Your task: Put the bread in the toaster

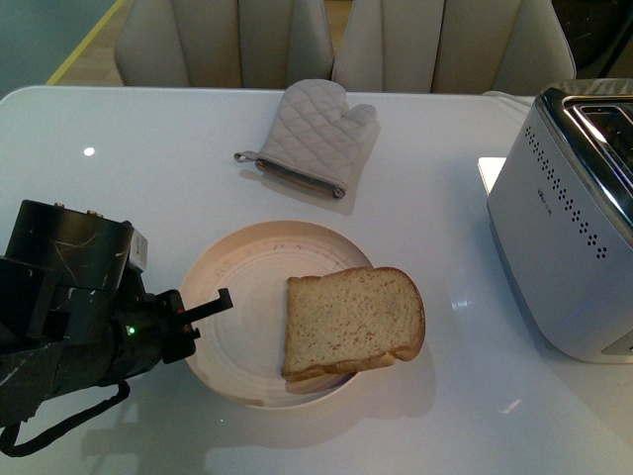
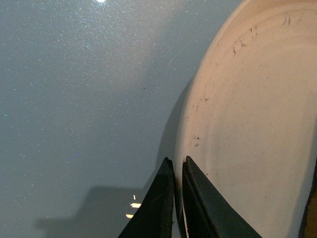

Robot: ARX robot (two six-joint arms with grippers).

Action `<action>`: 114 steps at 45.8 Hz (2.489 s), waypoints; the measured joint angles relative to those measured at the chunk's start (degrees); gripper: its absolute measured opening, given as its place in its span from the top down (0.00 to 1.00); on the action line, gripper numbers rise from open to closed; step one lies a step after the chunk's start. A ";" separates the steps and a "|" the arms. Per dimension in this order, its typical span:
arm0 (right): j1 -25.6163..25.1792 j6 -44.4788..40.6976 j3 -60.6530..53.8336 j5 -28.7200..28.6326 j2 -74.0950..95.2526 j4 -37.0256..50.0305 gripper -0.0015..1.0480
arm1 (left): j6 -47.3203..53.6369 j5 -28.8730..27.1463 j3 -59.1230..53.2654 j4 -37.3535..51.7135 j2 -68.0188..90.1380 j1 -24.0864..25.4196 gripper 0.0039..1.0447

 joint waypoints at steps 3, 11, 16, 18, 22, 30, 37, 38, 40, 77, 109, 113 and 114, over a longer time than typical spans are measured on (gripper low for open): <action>0.00 0.02 0.00 -0.02 0.00 0.00 0.08 | -0.26 -0.13 0.02 0.00 0.00 -0.28 0.89; 0.00 0.00 0.00 0.00 0.00 0.00 0.08 | -0.26 -0.68 -1.25 1.33 -1.81 0.09 0.67; 0.00 0.02 0.00 0.00 0.00 0.00 0.08 | -0.59 -0.79 -4.09 4.13 -7.98 1.99 0.50; 0.00 0.00 0.00 0.00 0.00 0.00 0.08 | -0.76 -0.79 -5.09 4.87 -10.62 2.71 0.45; 0.00 0.00 0.00 -0.02 0.00 0.00 0.08 | -0.81 -0.76 -7.80 5.77 -18.03 4.35 0.33; 0.00 0.00 0.00 -0.02 0.00 0.00 0.08 | 0.17 -0.57 -13.40 4.50 -35.17 6.99 0.11; 0.00 0.02 0.00 0.00 0.00 0.00 0.08 | 0.70 -0.68 -18.03 0.94 -52.83 10.08 0.07; 0.00 0.00 0.00 0.00 0.00 0.00 0.08 | 0.68 -0.68 -18.78 0.20 -55.80 10.73 0.07; 0.00 0.00 0.00 0.00 0.00 0.00 0.08 | 0.63 -0.37 -20.24 -1.57 -61.77 12.09 0.06; 0.00 0.02 0.00 0.00 0.00 0.00 0.08 | 32.06 -0.79 -35.69 -6.03 -96.83 17.20 0.97; 0.00 0.00 0.00 0.00 0.00 -0.02 0.08 | 32.46 -0.81 -39.04 -22.05 -117.28 17.20 0.97; 0.00 0.00 0.00 0.00 0.00 0.00 0.08 | 32.46 -0.83 -39.04 -23.39 -118.68 17.20 0.97; 0.00 0.02 0.00 0.00 0.00 0.00 0.09 | 32.46 -0.81 -39.04 -23.74 -119.05 17.20 0.97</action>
